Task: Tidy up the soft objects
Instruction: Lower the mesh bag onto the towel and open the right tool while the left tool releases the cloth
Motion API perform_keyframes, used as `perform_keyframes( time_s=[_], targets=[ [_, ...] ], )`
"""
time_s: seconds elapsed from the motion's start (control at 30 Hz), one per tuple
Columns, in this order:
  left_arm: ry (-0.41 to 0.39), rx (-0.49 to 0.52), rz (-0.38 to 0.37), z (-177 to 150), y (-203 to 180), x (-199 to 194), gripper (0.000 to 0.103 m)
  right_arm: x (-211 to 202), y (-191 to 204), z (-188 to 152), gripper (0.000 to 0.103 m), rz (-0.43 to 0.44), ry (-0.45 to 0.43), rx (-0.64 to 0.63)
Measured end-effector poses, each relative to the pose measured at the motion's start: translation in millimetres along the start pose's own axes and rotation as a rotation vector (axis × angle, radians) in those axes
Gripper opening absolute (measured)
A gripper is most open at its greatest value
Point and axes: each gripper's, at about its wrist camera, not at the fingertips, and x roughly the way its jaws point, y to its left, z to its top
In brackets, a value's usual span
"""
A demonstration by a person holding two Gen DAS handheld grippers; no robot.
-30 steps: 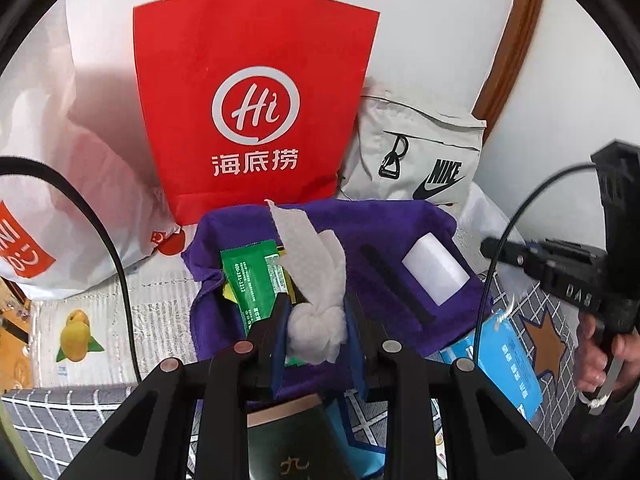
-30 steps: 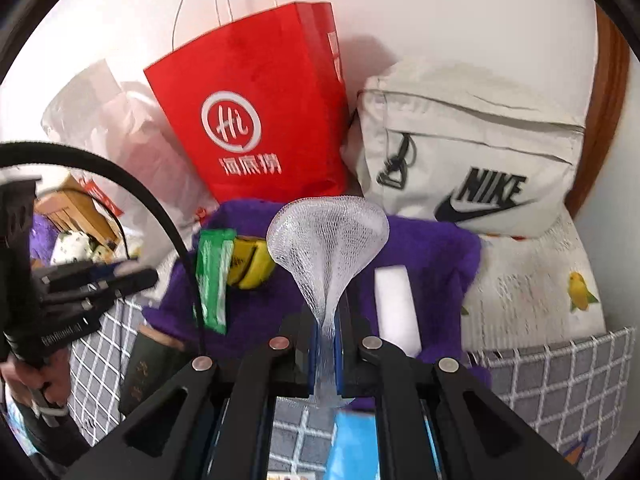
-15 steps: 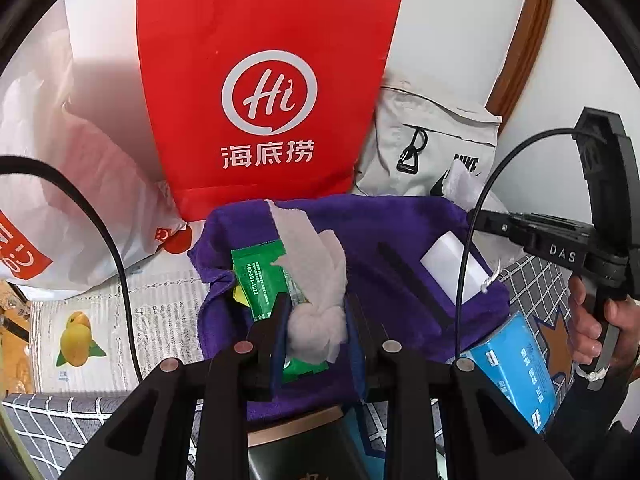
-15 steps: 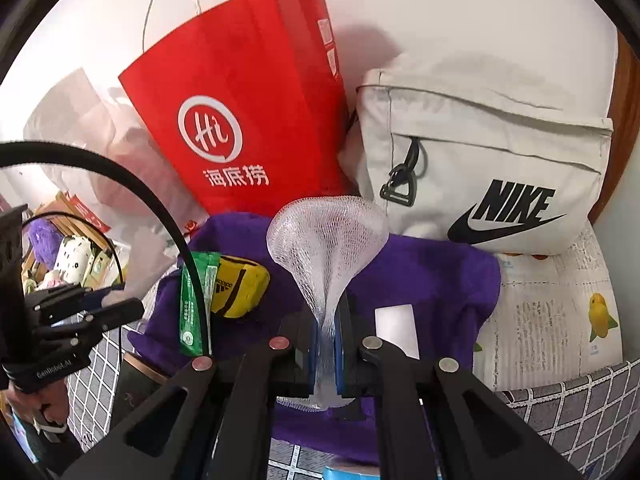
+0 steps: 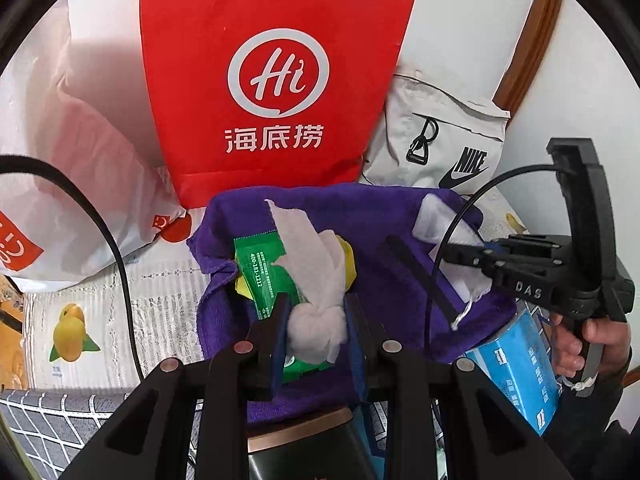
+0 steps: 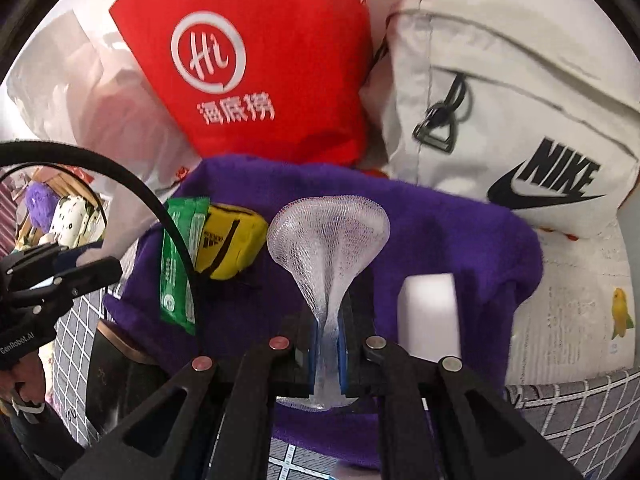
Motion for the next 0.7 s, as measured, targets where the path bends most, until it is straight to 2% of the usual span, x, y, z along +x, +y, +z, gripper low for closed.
perform_keyframes(
  time_s=[0.1,0.27,0.33,0.4,0.5,0.63,0.7],
  targets=[
    [0.006,-0.002,0.002,-0.2,1.4,2.6,0.025,7.6,1.4,-0.5,0.011,0.045,0.023,0.002],
    [0.016,-0.006,0.001,-0.8,2.4,6.7,0.025,15.0,4.8,-0.5,0.013,0.03,0.036,0.003],
    [0.018,-0.005,0.006,-1.0,2.4,8.2,0.025,16.4,5.5,0.3,0.034,0.03,0.03,0.002],
    [0.02,-0.012,0.003,-1.5,3.9,9.7,0.025,18.3,7.9,-0.4,0.045,0.021,0.023,-0.007],
    [0.022,-0.023,-0.01,-1.3,5.3,12.1,0.025,18.5,11.2,-1.0,0.047,0.011,0.018,-0.015],
    [0.036,-0.021,-0.046,-1.5,1.4,18.1,0.025,22.3,9.0,-0.3,0.064,0.004,0.02,-0.013],
    [0.04,-0.009,-0.061,-1.8,-4.0,20.6,0.025,24.1,6.2,0.7,0.064,-0.004,0.027,-0.005]
  ],
)
